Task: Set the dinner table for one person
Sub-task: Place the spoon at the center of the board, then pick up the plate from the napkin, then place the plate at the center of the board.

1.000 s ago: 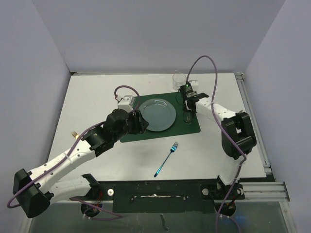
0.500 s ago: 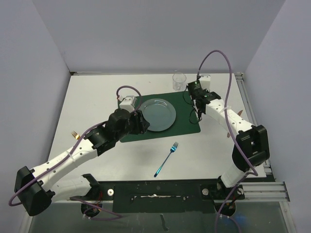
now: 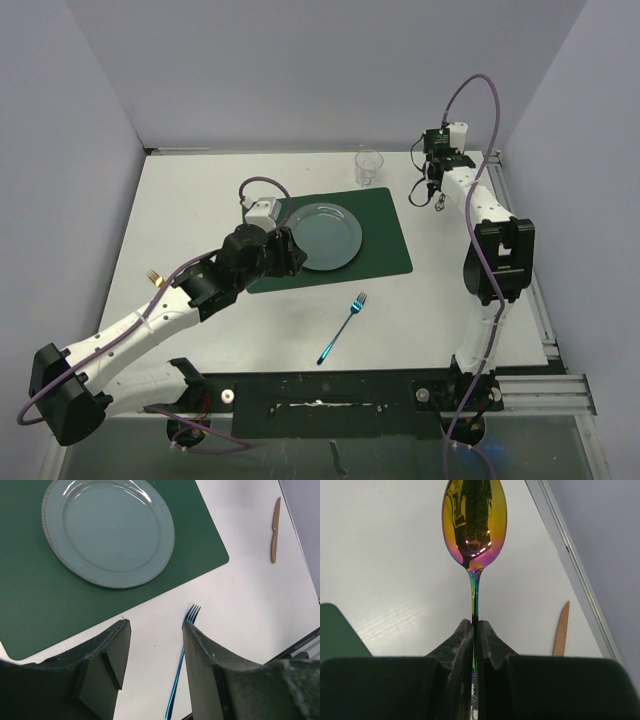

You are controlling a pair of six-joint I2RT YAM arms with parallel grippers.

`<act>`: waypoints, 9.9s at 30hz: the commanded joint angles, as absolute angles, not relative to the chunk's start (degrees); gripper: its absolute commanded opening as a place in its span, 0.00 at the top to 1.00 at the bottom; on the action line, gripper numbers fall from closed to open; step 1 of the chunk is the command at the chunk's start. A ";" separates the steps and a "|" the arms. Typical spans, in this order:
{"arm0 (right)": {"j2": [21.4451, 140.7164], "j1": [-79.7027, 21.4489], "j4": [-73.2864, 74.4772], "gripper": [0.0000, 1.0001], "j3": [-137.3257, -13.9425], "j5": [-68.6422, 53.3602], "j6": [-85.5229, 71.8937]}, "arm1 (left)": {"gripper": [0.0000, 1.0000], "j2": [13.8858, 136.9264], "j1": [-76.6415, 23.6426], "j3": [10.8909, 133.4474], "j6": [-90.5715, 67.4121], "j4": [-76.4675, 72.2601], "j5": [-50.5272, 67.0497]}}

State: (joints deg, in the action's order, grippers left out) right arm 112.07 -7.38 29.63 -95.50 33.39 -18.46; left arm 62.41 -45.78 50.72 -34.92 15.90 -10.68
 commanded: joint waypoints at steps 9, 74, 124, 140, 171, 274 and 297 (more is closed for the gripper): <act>130.04 -2.47 22.85 1.00 -114.98 28.86 -12.53 | 0.56 57.70 -45.79 52.48 -33.40 18.85 -14.15; 113.08 -1.94 22.68 0.49 -100.53 -1.38 -17.94 | 0.57 69.13 -44.75 53.19 -39.16 21.17 -21.20; 113.55 -1.40 -45.50 0.71 -48.60 -55.11 -55.49 | 0.66 102.13 -1.41 30.98 -66.37 -53.56 44.45; 118.33 -6.16 -31.93 0.71 -56.95 -51.32 -47.57 | 0.69 117.22 -5.95 44.92 -64.17 -50.33 41.88; 118.27 -5.04 -11.57 0.72 -62.67 -46.55 -32.81 | 0.69 125.22 -12.74 54.29 -62.21 -46.92 39.24; 69.75 -11.62 5.30 1.00 -42.52 -24.74 -33.78 | 1.00 124.70 -40.57 87.86 -50.97 -22.59 45.96; 70.05 -11.83 -5.35 1.00 -27.95 -25.98 -36.30 | 1.00 134.65 -43.07 91.62 -53.90 -26.61 51.38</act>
